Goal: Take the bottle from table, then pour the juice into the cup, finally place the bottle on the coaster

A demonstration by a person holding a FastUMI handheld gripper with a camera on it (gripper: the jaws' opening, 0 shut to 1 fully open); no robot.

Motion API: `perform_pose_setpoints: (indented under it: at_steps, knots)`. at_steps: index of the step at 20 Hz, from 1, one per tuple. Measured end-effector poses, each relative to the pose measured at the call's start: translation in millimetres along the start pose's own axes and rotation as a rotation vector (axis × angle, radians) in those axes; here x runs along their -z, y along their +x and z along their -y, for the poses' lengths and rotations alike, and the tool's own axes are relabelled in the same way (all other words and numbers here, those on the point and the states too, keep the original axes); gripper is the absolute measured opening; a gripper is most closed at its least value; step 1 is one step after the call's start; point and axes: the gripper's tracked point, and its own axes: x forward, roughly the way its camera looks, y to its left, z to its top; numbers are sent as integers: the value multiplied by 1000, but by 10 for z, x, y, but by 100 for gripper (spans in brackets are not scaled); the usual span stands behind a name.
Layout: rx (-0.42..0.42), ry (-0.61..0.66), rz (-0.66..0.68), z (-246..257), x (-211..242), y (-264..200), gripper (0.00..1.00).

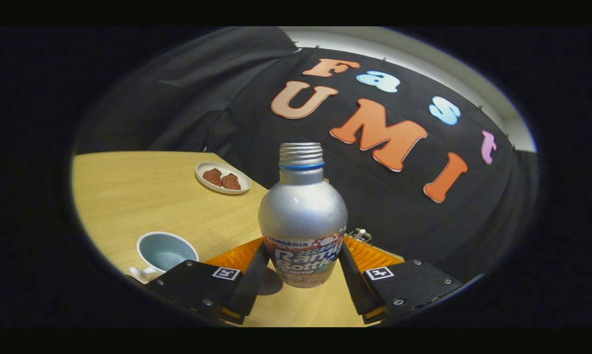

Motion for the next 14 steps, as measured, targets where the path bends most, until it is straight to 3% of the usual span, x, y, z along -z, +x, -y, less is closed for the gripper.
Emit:
perform_pose_setpoints:
  at_steps: [8, 14]
  knots:
    - [-106, 291, -68, -205, 344, 333, 77]
    - [-128, 338, -104, -267, 579, 426, 77]
